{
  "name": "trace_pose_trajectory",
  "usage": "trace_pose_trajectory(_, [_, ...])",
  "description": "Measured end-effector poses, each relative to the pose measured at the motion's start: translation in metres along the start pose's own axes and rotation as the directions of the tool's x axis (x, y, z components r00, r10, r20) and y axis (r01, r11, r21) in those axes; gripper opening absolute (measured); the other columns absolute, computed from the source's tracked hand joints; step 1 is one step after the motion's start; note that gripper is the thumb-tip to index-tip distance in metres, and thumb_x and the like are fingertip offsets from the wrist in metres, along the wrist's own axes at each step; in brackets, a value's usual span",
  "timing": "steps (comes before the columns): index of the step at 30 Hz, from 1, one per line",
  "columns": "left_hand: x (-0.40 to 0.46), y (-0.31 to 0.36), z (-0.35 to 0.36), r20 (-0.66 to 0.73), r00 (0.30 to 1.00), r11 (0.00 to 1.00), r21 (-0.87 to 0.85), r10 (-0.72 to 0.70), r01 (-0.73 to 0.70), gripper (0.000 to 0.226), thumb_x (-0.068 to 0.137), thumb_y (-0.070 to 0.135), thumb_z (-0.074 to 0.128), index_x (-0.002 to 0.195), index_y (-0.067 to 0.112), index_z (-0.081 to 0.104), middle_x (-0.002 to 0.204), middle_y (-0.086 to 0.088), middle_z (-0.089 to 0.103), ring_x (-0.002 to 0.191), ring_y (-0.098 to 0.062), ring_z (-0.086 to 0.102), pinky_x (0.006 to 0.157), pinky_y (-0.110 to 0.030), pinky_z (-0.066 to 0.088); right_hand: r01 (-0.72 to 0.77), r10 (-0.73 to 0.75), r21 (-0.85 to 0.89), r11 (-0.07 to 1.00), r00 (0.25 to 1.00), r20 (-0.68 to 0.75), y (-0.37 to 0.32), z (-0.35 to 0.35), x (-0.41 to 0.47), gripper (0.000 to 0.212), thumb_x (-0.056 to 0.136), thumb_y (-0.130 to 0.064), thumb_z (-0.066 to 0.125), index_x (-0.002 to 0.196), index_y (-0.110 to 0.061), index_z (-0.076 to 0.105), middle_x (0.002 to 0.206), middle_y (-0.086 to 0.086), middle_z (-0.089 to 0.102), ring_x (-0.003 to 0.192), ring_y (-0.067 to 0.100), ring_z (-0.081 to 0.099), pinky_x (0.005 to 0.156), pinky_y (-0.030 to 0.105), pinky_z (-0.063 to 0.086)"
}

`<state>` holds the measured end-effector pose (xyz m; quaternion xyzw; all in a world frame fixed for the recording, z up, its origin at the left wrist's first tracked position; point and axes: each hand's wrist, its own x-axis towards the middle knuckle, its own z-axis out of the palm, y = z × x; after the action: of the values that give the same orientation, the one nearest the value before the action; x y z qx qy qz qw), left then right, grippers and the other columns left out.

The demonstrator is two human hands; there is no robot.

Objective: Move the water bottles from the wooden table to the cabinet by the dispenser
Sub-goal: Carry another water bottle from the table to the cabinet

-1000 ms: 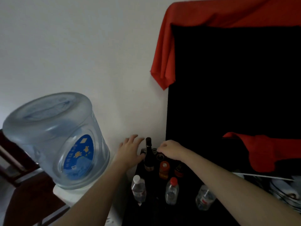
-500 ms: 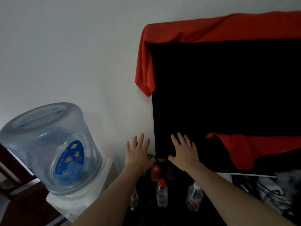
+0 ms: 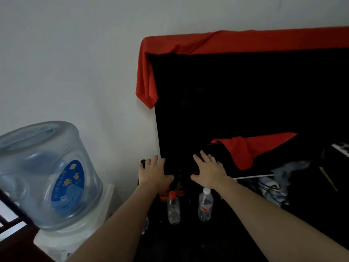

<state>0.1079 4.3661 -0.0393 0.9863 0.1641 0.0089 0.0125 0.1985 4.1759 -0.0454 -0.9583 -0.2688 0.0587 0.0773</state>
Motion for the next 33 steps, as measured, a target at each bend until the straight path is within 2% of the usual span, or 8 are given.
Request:
trace_pose_trajectory(6, [-0.056, 0.018, 0.016, 0.056, 0.995, 0.995, -0.063, 0.085, -0.081, 0.079, 0.091, 0.062, 0.051, 0.157, 0.026, 0.029, 0.167, -0.004, 0.022, 0.151, -0.030, 0.025, 0.122, -0.053, 0.020, -0.084, 0.085, -0.048, 0.995, 0.996, 0.023, -0.010, 0.001, -0.065, 0.086, 0.090, -0.055, 0.052, 0.158, -0.029, 0.006, 0.166, 0.001, -0.006, 0.151, 0.030, 0.001, 0.118, 0.053, 0.016])
trace_pose_trajectory(11, [-0.098, 0.024, 0.018, 0.092, 0.989, 0.993, -0.050, 0.115, -0.111, 0.079, 0.090, 0.065, 0.051, 0.157, 0.027, 0.031, 0.168, -0.005, 0.022, 0.152, -0.032, 0.025, 0.122, -0.055, 0.020, -0.109, 0.113, -0.073, 0.991, 0.992, 0.053, -0.015, -0.002, -0.129, 0.083, 0.092, -0.053, 0.052, 0.158, -0.026, 0.009, 0.166, 0.003, -0.005, 0.151, 0.030, 0.003, 0.119, 0.053, 0.018])
trace_pose_trajectory(17, [-0.128, 0.054, -0.010, 0.039, 0.982, 0.983, -0.045, 0.182, -0.180, 0.081, 0.091, 0.071, 0.048, 0.156, 0.026, 0.032, 0.167, -0.004, 0.023, 0.150, -0.033, 0.027, 0.119, -0.054, 0.025, -0.162, 0.161, 0.004, 0.987, 0.987, 0.017, 0.003, -0.037, -0.193, 0.082, 0.095, -0.054, 0.051, 0.158, -0.023, 0.010, 0.166, 0.005, -0.003, 0.151, 0.031, 0.005, 0.117, 0.054, 0.020])
trace_pose_trajectory(20, [-0.143, 0.087, -0.025, 0.023, 0.978, 0.976, -0.082, 0.205, -0.203, 0.080, 0.090, 0.069, 0.052, 0.155, 0.026, 0.036, 0.166, -0.003, 0.026, 0.147, -0.033, 0.031, 0.117, -0.051, 0.030, -0.216, 0.217, 0.038, 0.976, 0.976, -0.008, 0.020, -0.049, -0.231, 0.080, 0.095, -0.053, 0.051, 0.158, -0.024, 0.010, 0.166, 0.004, -0.003, 0.150, 0.032, 0.006, 0.117, 0.054, 0.021])
trace_pose_trajectory(23, [-0.157, 0.133, -0.046, -0.055, 0.959, 0.957, -0.066, 0.278, -0.282, 0.076, 0.092, 0.066, 0.053, 0.155, 0.026, 0.037, 0.165, -0.003, 0.028, 0.146, -0.033, 0.033, 0.116, -0.050, 0.031, -0.293, 0.299, 0.089, 0.952, 0.953, -0.055, 0.049, -0.066, -0.276, 0.081, 0.095, -0.052, 0.052, 0.158, -0.025, 0.009, 0.166, 0.004, -0.003, 0.151, 0.033, 0.005, 0.117, 0.055, 0.021])
trace_pose_trajectory(28, [-0.211, 0.255, -0.073, -0.079, 0.864, 0.866, -0.032, 0.496, -0.500, 0.073, 0.093, 0.063, 0.055, 0.154, 0.025, 0.038, 0.162, -0.003, 0.031, 0.144, -0.033, 0.034, 0.114, -0.048, 0.032, -0.436, 0.454, 0.173, 0.883, 0.887, -0.082, 0.131, -0.084, -0.391, 0.081, 0.096, -0.052, 0.050, 0.158, -0.025, 0.007, 0.167, 0.004, -0.004, 0.151, 0.033, 0.004, 0.117, 0.056, 0.019])
trace_pose_trajectory(30, [-0.248, 0.309, -0.074, -0.076, 0.807, 0.807, -0.037, 0.585, -0.589, 0.073, 0.091, 0.063, 0.057, 0.151, 0.025, 0.041, 0.162, -0.002, 0.031, 0.144, -0.033, 0.035, 0.113, -0.049, 0.033, -0.547, 0.568, 0.186, 0.817, 0.819, -0.087, 0.166, -0.082, -0.444, 0.083, 0.095, -0.055, 0.051, 0.158, -0.027, 0.006, 0.167, 0.003, -0.005, 0.151, 0.033, 0.004, 0.118, 0.055, 0.019])
trace_pose_trajectory(33, [-0.307, 0.380, -0.069, -0.030, 0.724, 0.724, -0.015, 0.689, -0.690, 0.075, 0.090, 0.064, 0.057, 0.152, 0.026, 0.040, 0.164, -0.001, 0.028, 0.146, -0.031, 0.033, 0.114, -0.049, 0.032, -0.708, 0.735, 0.213, 0.673, 0.672, -0.089, 0.207, -0.078, -0.520, 0.086, 0.092, -0.058, 0.053, 0.158, -0.031, 0.004, 0.167, 0.000, -0.006, 0.151, 0.032, 0.004, 0.116, 0.054, 0.019])
